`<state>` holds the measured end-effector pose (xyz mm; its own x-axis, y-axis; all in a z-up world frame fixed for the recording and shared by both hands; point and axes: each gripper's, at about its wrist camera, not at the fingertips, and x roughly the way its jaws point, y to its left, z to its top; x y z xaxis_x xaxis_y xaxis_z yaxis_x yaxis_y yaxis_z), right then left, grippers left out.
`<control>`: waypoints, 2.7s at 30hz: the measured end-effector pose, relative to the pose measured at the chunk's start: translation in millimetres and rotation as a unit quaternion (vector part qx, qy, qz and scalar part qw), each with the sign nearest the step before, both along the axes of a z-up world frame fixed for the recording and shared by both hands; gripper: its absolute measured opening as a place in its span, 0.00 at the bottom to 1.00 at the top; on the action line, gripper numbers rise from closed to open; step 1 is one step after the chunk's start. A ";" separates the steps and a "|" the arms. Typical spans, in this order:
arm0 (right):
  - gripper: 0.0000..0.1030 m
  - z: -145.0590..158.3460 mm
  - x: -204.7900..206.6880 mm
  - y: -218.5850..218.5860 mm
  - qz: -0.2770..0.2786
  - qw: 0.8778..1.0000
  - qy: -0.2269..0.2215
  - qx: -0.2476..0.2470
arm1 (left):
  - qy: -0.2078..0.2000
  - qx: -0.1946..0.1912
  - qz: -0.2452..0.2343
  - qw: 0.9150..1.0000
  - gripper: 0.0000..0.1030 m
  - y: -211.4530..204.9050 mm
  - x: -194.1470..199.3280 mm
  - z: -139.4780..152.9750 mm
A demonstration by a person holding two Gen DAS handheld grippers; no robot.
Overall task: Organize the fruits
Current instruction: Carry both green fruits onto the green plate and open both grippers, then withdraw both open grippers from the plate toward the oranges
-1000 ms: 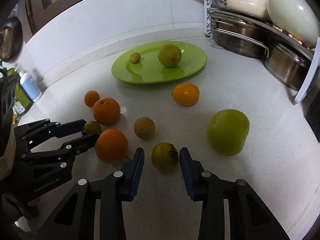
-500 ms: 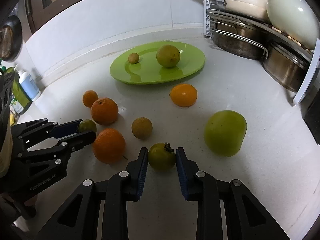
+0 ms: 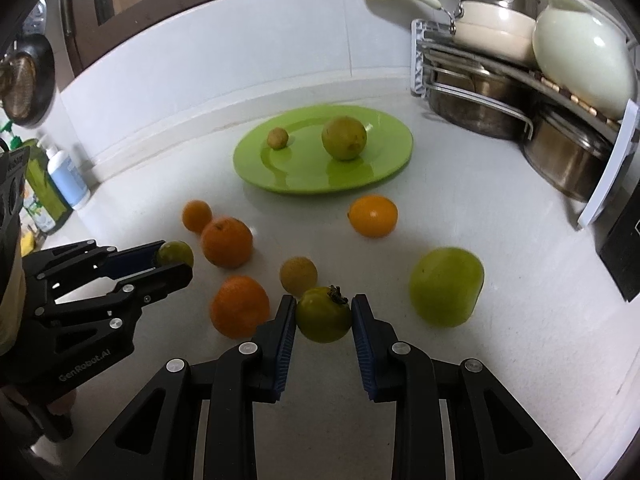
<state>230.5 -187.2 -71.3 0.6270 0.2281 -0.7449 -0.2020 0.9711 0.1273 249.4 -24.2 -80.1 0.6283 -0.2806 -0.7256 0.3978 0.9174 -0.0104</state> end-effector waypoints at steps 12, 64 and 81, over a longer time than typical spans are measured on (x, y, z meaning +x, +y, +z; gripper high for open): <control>0.28 41.0 29.9 9.0 0.018 0.998 -0.058 0.009 | -0.048 -0.002 0.004 0.999 0.27 -3.0 22.8 36.3; 0.29 -1.9 166.9 26.2 -0.016 0.999 0.025 0.012 | 0.064 0.001 -0.029 0.998 0.30 -11.0 178.7 -9.7; 0.30 36.4 126.9 21.7 -0.012 1.000 -0.025 0.015 | 0.004 -0.013 -0.005 1.000 0.42 8.8 126.5 36.5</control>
